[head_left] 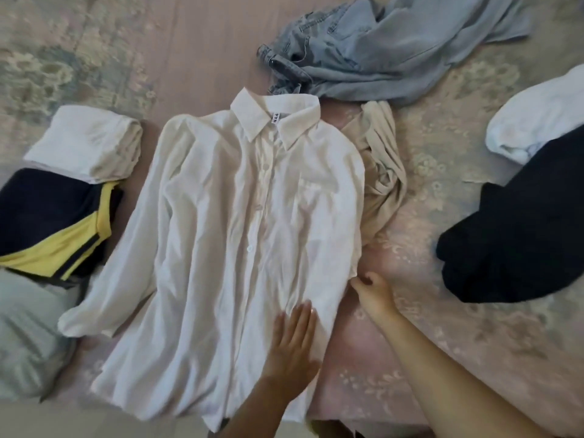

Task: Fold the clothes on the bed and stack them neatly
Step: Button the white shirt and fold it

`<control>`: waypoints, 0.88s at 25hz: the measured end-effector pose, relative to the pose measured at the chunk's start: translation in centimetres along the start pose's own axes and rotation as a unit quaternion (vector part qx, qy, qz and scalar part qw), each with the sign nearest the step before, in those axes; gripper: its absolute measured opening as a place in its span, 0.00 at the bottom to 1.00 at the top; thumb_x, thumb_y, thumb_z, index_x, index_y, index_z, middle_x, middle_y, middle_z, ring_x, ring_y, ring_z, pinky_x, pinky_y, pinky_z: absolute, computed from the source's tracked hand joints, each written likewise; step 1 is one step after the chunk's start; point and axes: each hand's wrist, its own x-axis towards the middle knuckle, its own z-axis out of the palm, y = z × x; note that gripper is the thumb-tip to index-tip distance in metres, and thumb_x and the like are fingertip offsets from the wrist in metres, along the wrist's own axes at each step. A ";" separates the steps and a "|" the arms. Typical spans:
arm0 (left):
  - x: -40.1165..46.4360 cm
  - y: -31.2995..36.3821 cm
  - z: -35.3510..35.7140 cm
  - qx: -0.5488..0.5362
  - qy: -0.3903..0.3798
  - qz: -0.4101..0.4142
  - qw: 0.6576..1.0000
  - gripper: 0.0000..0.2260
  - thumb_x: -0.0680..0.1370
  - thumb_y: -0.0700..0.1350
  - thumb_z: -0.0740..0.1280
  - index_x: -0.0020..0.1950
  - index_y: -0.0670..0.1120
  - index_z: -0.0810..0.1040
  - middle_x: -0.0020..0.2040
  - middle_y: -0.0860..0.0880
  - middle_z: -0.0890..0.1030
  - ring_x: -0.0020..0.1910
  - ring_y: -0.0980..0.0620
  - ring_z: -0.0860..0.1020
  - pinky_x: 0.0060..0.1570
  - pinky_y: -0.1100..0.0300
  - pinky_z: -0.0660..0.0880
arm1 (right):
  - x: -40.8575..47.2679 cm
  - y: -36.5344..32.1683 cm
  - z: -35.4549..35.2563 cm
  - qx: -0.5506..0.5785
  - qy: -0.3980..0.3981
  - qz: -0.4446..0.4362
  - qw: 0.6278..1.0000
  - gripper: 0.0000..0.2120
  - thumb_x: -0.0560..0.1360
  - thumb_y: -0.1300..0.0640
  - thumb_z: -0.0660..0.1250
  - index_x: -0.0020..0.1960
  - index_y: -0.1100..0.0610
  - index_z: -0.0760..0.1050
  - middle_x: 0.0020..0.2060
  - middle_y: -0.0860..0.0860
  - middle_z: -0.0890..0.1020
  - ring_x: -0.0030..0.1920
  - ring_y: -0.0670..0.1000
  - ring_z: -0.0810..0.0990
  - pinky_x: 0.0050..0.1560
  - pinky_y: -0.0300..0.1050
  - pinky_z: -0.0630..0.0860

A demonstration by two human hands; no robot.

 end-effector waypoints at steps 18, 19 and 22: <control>-2.1 -7.2 1.6 0.045 0.157 -0.191 0.968 0.32 0.73 0.57 0.64 0.72 0.40 0.67 0.64 0.42 0.80 0.60 0.47 0.81 0.55 0.32 0.74 | 2.1 -2.5 -4.0 -0.017 0.130 -0.060 0.990 0.17 0.80 0.59 0.69 0.56 0.74 0.76 0.54 0.69 0.81 0.56 0.66 0.80 0.56 0.57 0.74; -2.4 -7.9 1.6 0.059 0.149 -0.191 0.968 0.34 0.72 0.56 0.68 0.73 0.41 0.63 0.64 0.41 0.80 0.60 0.47 0.81 0.56 0.31 0.74 | 2.2 -2.8 -5.8 -0.016 0.167 -0.069 0.983 0.15 0.80 0.60 0.68 0.54 0.75 0.75 0.53 0.70 0.80 0.54 0.68 0.79 0.55 0.59 0.73; -2.1 -8.0 0.8 0.084 0.088 -0.218 0.968 0.37 0.69 0.51 0.78 0.71 0.37 0.69 0.67 0.38 0.77 0.65 0.42 0.79 0.60 0.34 0.74 | 2.0 -3.2 -8.4 -0.036 0.126 -0.086 0.988 0.14 0.80 0.59 0.69 0.56 0.71 0.74 0.53 0.67 0.80 0.54 0.66 0.79 0.55 0.60 0.74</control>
